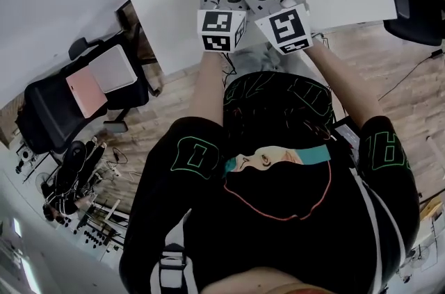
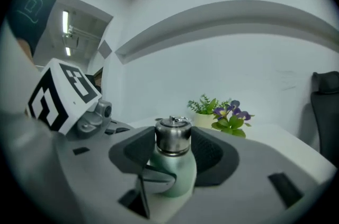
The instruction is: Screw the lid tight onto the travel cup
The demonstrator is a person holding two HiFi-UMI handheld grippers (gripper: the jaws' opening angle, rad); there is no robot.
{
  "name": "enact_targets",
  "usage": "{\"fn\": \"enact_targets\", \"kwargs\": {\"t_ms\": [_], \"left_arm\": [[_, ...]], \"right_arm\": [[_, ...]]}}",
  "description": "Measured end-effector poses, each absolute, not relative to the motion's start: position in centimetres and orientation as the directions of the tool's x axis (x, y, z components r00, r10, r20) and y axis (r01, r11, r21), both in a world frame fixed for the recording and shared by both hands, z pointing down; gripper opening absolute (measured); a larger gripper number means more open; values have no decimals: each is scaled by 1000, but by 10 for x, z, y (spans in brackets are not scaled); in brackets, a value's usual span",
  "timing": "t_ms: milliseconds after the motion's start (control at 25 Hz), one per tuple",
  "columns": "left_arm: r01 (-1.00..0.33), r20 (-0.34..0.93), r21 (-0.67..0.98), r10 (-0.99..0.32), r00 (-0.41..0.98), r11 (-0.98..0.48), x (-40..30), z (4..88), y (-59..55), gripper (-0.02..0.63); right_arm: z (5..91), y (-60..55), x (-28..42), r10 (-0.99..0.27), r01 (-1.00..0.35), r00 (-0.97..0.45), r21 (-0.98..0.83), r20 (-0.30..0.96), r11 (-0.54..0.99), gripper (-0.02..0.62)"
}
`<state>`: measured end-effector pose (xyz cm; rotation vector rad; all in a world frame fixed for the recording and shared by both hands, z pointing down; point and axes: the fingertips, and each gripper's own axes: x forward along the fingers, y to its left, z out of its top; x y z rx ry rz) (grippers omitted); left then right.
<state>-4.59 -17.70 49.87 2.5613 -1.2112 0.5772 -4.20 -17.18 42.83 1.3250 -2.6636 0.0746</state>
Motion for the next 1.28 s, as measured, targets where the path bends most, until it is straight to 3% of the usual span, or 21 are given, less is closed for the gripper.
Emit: {"fn": "enact_targets", "kwargs": {"t_ms": [160, 520, 1120, 1280], "left_arm": [[-781, 450, 50, -684, 574, -622, -46, 499, -177, 313], [-782, 448, 49, -687, 573, -621, -49, 501, -179, 313], [-759, 472, -2, -669, 573, -651, -49, 506, -179, 310], [-754, 479, -20, -668, 569, -656, -48, 506, -178, 308]], "right_arm": [[429, -173, -43, -790, -800, -592, 2, 162, 600, 219], [421, -173, -37, -631, -635, -750, 50, 200, 771, 245], [429, -180, -43, -187, -217, -947, -90, 260, 972, 221], [427, -180, -43, -202, -229, -950, -92, 236, 969, 218]]}}
